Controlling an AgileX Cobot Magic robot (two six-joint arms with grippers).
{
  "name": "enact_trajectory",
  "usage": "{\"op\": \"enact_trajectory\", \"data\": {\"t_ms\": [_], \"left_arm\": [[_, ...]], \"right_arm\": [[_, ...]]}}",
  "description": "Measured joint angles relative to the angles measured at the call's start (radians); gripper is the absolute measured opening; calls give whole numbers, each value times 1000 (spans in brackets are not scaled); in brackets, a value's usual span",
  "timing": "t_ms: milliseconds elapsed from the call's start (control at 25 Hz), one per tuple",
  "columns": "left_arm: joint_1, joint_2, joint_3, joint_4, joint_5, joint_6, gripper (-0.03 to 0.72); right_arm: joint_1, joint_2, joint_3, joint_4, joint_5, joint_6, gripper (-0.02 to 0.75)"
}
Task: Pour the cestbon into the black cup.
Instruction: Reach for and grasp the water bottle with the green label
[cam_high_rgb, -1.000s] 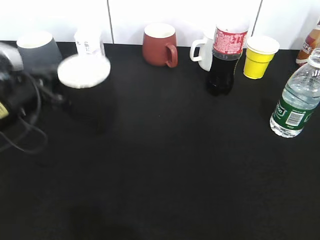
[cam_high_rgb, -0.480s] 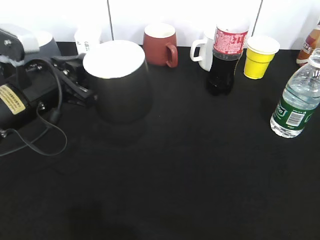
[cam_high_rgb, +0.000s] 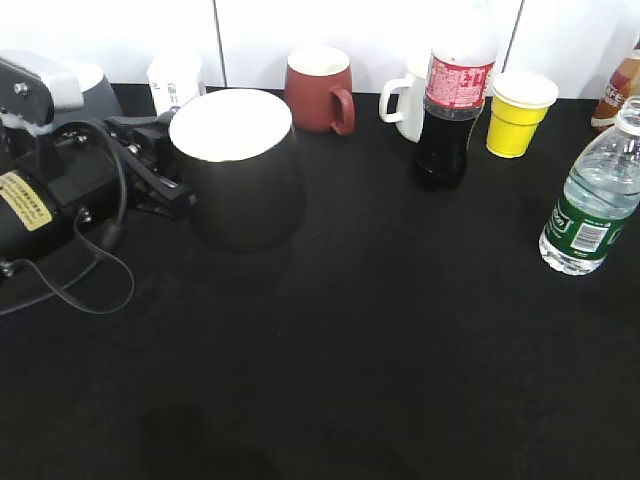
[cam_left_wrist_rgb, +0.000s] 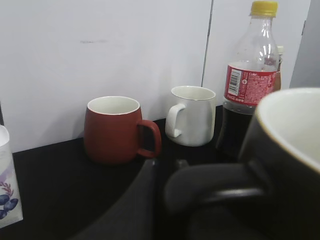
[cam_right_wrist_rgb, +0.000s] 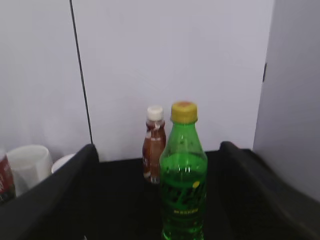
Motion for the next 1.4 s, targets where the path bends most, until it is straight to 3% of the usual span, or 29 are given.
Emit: {"op": "enact_trajectory", "data": {"t_ms": [120, 320, 480, 600, 880, 1040, 1400], "left_arm": [[0, 0, 0, -1, 0, 0, 56], [0, 0, 0, -1, 0, 0, 56], [0, 0, 0, -1, 1, 0, 55], [0, 0, 0, -1, 1, 0, 55], [0, 4, 0, -40, 1, 0, 55], [0, 4, 0, -40, 1, 0, 55], [0, 4, 0, -38, 9, 0, 55]], "right_arm": [[0, 132, 81, 0, -121, 19, 555], [0, 349, 179, -1, -196, 84, 555], [0, 533, 180, -82, -229, 94, 555], [1, 650, 181, -193, -275, 116, 555], [1, 695, 181, -689, -391, 398, 555], [1, 764, 181, -725, -520, 439, 657], [1, 976, 139, -633, -733, 322, 661]]}}
